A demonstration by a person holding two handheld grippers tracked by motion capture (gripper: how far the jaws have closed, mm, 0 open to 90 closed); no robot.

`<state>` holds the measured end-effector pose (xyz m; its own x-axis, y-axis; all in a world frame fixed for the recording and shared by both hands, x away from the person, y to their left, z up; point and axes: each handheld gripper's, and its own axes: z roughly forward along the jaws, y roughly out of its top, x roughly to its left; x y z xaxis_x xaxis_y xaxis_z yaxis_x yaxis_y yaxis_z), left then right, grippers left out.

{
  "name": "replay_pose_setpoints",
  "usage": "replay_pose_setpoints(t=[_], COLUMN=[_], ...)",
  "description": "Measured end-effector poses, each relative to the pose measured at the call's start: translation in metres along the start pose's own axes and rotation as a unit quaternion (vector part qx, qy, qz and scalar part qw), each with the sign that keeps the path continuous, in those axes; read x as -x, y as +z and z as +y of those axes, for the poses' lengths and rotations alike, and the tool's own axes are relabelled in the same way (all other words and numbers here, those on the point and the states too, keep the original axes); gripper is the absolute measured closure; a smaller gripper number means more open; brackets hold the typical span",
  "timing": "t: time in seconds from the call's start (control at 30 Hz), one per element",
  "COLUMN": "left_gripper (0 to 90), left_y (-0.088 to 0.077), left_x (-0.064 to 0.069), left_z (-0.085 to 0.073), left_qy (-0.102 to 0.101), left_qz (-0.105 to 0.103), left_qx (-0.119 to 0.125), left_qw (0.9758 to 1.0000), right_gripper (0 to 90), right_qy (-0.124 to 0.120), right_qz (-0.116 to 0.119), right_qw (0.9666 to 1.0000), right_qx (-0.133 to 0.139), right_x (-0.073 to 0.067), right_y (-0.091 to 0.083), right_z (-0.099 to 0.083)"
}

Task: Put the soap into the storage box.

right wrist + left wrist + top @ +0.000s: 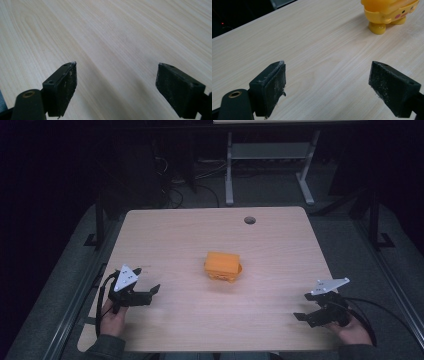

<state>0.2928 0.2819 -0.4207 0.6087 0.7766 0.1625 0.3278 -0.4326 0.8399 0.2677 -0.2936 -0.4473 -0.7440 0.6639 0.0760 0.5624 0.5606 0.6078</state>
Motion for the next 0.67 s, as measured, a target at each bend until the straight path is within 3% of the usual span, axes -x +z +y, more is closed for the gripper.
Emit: replay_pose_setpoints(t=[0.33,0.67], left_gripper=[13.4,13.4], left_y=[0.001,-0.001], left_x=[0.001,-0.001], left_z=[0.001,0.001], left_qy=[0.008,0.007], left_qz=[-0.002,0.001], left_qx=[-0.004,0.001], left_qw=[1.0000,1.0000], right_gripper=[16.7,16.1], right_qy=[0.021,0.027], right_qz=[-0.014,-0.022], right_qw=[0.9990,0.9988], right_qx=[0.036,0.034], right_x=[-0.008,-0.014], right_y=[-0.005,-0.005], right_z=[-0.023,-0.029])
